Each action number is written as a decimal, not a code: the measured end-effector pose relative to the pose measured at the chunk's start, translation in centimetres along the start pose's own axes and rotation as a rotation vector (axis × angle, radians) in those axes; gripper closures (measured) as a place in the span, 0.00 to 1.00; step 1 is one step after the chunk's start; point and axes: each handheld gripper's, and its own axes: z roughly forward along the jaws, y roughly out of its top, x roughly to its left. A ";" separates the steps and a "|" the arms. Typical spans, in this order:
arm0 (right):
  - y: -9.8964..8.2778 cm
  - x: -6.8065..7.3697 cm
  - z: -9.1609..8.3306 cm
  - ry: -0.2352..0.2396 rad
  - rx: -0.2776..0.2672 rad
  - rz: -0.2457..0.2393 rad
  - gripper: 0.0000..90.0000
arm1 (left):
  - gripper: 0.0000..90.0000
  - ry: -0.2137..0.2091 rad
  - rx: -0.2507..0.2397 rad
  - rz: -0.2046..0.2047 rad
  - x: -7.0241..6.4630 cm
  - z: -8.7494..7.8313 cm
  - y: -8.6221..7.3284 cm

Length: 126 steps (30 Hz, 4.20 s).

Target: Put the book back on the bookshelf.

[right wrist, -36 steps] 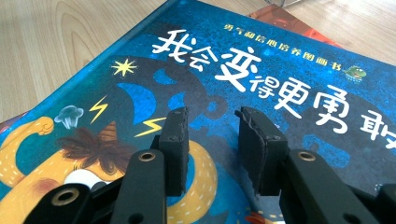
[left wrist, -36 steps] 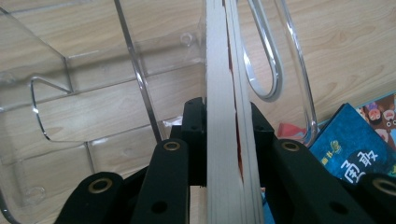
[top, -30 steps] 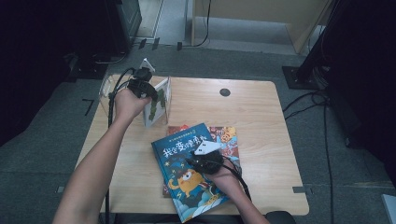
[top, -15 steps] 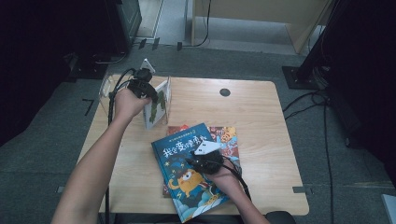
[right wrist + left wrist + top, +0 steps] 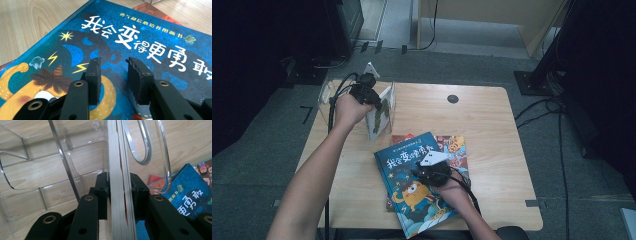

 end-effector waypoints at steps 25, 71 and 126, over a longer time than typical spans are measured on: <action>0.0 0.0 0.0 0.000 0.001 0.002 0.70 | 0.81 -0.001 0.044 0.018 -0.2 -0.1 0.0; 0.0 0.0 0.0 0.000 -0.001 0.001 0.71 | 0.86 0.050 -0.032 -0.024 0.5 0.9 1.2; -3.7 -2.9 -7.6 -0.068 -0.070 0.133 0.89 | 0.98 -0.219 -0.214 0.136 1.1 -3.8 -11.8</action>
